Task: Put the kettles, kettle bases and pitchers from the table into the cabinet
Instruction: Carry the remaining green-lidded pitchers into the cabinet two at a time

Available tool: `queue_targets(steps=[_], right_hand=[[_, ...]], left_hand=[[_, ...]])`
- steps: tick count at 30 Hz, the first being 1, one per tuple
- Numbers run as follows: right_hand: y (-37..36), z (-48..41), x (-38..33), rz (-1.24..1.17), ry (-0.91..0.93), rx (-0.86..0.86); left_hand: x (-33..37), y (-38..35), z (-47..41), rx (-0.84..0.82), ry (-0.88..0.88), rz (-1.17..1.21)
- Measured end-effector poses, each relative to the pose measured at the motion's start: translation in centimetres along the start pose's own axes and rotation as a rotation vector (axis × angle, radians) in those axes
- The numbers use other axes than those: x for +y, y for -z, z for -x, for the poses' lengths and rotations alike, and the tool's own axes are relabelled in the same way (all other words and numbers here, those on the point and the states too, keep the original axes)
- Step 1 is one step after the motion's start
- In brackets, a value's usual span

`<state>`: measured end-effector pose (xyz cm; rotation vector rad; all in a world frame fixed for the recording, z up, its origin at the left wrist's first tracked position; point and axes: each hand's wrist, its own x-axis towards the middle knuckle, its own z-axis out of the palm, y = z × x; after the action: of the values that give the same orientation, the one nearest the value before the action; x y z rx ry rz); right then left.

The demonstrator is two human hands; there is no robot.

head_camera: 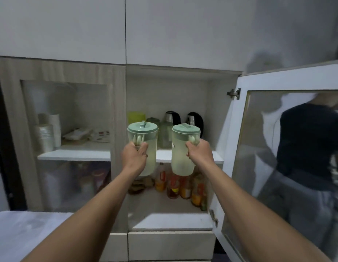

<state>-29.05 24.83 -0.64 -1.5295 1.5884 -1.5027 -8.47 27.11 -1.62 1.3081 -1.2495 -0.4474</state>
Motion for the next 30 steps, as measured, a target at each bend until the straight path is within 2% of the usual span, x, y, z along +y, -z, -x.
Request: queue_targets(steps=[15, 30], right_hand=[[2.6, -8.6, 4.4, 0.0, -0.055, 0.177], [0.9, -22.1, 12.6, 0.059, -0.097, 0.18]], left_hand=[[-0.6, -10.3, -7.7, -0.196, -0.009, 0.141], [-5.2, -24.3, -15.9, -0.301, 0.042, 0.146]])
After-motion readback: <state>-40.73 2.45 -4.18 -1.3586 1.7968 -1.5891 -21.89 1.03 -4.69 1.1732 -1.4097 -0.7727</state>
